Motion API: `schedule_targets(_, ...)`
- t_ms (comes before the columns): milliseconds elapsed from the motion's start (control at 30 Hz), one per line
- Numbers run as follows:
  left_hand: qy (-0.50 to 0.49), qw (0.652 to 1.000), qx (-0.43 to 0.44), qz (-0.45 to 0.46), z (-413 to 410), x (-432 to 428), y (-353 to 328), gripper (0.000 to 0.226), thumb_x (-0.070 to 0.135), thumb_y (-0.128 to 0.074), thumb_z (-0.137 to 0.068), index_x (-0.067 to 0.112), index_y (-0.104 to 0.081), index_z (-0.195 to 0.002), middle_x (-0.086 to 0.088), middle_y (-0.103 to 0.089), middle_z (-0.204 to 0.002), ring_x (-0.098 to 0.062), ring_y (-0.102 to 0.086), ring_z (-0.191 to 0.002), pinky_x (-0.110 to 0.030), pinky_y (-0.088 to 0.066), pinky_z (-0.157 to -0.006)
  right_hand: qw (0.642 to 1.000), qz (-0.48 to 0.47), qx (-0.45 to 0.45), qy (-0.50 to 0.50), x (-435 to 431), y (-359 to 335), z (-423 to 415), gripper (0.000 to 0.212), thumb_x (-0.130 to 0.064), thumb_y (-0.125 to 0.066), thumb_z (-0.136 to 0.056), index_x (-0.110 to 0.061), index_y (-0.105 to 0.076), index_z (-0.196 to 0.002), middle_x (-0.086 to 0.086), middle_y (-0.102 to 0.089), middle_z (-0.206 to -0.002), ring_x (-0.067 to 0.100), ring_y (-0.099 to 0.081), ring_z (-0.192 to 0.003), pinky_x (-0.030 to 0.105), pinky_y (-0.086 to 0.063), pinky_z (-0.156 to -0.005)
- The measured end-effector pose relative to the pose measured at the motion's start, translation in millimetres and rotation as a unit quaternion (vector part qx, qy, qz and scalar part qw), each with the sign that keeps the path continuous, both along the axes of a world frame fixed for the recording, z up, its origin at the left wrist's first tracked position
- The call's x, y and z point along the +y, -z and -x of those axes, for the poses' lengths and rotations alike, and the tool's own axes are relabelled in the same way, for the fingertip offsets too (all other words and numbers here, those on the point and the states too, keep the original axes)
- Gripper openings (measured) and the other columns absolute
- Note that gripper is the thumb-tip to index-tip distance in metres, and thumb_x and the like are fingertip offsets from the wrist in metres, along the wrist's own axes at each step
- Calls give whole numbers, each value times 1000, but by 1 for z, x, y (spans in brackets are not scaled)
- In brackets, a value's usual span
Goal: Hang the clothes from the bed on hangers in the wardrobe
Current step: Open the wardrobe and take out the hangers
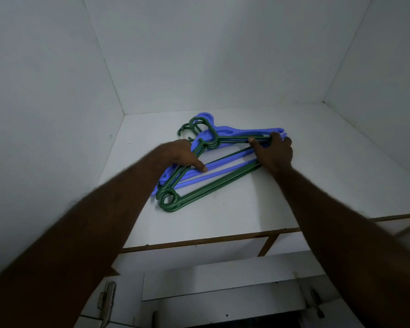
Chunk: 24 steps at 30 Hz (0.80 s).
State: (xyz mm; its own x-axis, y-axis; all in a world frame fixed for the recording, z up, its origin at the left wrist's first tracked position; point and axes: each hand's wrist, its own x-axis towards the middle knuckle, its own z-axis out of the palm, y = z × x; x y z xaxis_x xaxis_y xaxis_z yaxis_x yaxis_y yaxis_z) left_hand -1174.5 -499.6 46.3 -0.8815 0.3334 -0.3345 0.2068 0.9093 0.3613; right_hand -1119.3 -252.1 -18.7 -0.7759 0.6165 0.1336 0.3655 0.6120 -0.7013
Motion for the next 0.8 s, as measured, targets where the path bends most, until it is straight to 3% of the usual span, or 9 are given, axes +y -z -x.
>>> schedule_targets(67, -30, 999, -24, -35, 1, -1, -2, 52, 46, -84, -68, 10, -53, -90, -8, -61, -97, -24, -60, -85, -32, -48, -76, 997, 66, 33, 7, -3, -3, -3, 89, -60, -66, -83, -14, -30, -151, 25, -23, -154, 39, -28, -142, 42, -26, -117)
schedule_targets(133, -60, 995, -52, -66, 0, -2, -3, 52, 44, -85, -68, 10, -53, -91, -8, -59, -93, -23, -58, -79, -31, -49, -71, 982, 156, 98, 26, -9, -6, -7, 98, -45, -71, -85, -12, -12, -156, 24, -9, -159, 33, -16, -148, 32, -18, -118)
schedule_targets(200, -79, 989, -75, -101, -3, 1, -2, 51, 41, -84, -72, 8, -54, -96, -6, -58, -85, -18, -55, -70, -27, -45, -59, 960, 225, 156, 54, -20, -8, -10, 103, -37, -74, -84, -6, -6, -156, 20, -18, -159, 29, -20, -148, 31, -18, -120)
schedule_targets(267, -96, 979, -110, -146, -8, 9, 0, 42, 34, -83, -75, 6, -58, -93, -5, -60, -77, -17, -55, -64, -26, -45, -56, 933, 304, 181, 72, -36, -11, -12, 106, -42, -76, -78, -4, -14, -155, 14, -37, -153, 25, -37, -140, 36, -28, -118)
schedule_targets(367, -120, 958, -162, -205, -17, 16, 4, 27, 24, -81, -78, 7, -61, -85, -8, -62, -73, -21, -57, -64, -32, -51, -70, 897, 390, 192, 74, -58, -11, -16, 105, -56, -71, -61, -9, -35, -147, 9, -53, -141, 23, -53, -127, 41, -41, -110)
schedule_targets(500, -156, 922, -201, -292, -32, 20, 10, 15, 11, -73, -80, 3, -61, -85, -18, -63, -79, -35, -66, -77, -48, -55, -88, 896, 390, 205, 63, -78, -9, -33, 67, -37, -72, -81, -15, -45, -137, -9, -54, -121, 13, -55, -110, 37, -44, -106)
schedule_targets(633, -183, 884, -229, -363, -59, 23, 15, 21, -4, -61, -82, -5, -58, -103, -25, -66, -81, -39, -69, -73, -52, -59, -72, 885, 416, 203, 51, -81, -9, -51, 66, -33, -70, -86, -12, -41, -141, -4, -55, -124, 16, -55, -111, 38, -46, -104)
schedule_targets(733, -188, 882, -194, -387, -84, 26, 18, 9, -6, -62, -76, -2, -61, -85, -20, -62, -72, -36, -63, -71, -54, -57, -82, 886, 422, 192, 28, -81, -12, -72, 57, -34, -69, -82, -7, -52, -129, 6, -63, -118, 23, -62, -104, 50, -50, -98)
schedule_targets(800, -202, 876, -161, -407, -102, 30, 18, 10, -8, -61, -76, 1, -57, -77, -16, -57, -71, -32, -59, -64, -45, -56, -76, 883, 423, 201, 4, -79, -10, -89, 46, -33, -69, -82, -10, -58, -119, 7, -67, -112, 24, -65, -100, 52, -53, -94)
